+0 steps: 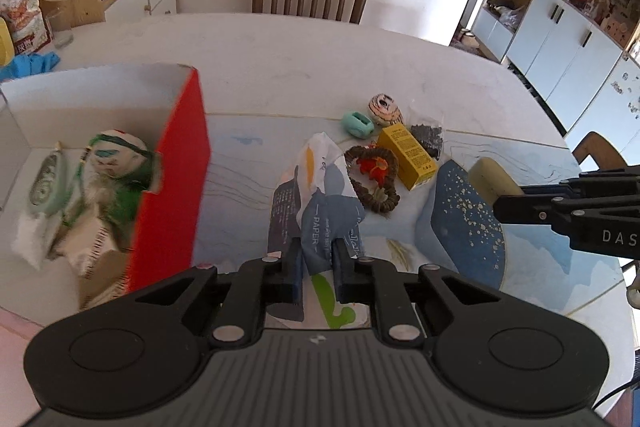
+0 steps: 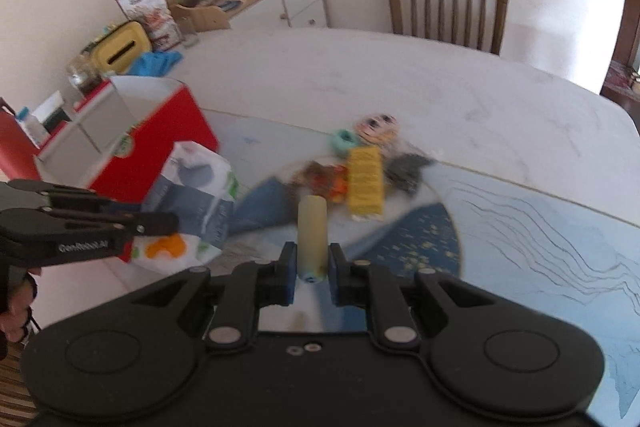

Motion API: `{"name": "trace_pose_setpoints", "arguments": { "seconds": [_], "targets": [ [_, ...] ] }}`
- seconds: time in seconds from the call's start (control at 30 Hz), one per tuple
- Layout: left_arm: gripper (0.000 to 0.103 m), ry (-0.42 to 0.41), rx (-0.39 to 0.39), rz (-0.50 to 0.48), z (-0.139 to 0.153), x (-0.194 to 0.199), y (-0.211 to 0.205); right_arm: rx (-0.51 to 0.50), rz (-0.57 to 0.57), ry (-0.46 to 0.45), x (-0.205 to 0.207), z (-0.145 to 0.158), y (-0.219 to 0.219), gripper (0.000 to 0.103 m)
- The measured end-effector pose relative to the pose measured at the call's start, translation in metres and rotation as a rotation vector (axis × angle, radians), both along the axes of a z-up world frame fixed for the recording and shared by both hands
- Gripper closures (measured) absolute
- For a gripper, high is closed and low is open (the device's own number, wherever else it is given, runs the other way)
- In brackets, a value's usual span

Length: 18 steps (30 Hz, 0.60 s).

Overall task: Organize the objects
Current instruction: 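Lift the paper bag and cream roller and carry both over the box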

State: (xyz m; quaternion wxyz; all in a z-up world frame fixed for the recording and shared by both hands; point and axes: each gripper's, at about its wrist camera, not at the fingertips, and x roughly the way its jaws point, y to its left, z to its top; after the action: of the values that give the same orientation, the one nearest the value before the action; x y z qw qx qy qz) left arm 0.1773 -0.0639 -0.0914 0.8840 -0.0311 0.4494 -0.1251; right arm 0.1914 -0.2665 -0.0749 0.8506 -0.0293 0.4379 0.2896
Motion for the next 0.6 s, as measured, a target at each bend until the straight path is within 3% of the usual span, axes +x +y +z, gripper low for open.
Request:
{"name": "trace_pose_setpoints", "arguments": {
  "seconds": [0.37,0.6],
  "targets": [
    [0.089,-0.059,-0.007,0.000,0.038,-0.012,0.063,0.035,0.049,-0.064,-0.021,0.043,0.068,0.089],
    [0.089,-0.054,-0.118,-0.009,0.052,-0.012,0.106,0.048,0.073,-0.081,-0.021,0.058,0.114,0.089]
  ]
}}
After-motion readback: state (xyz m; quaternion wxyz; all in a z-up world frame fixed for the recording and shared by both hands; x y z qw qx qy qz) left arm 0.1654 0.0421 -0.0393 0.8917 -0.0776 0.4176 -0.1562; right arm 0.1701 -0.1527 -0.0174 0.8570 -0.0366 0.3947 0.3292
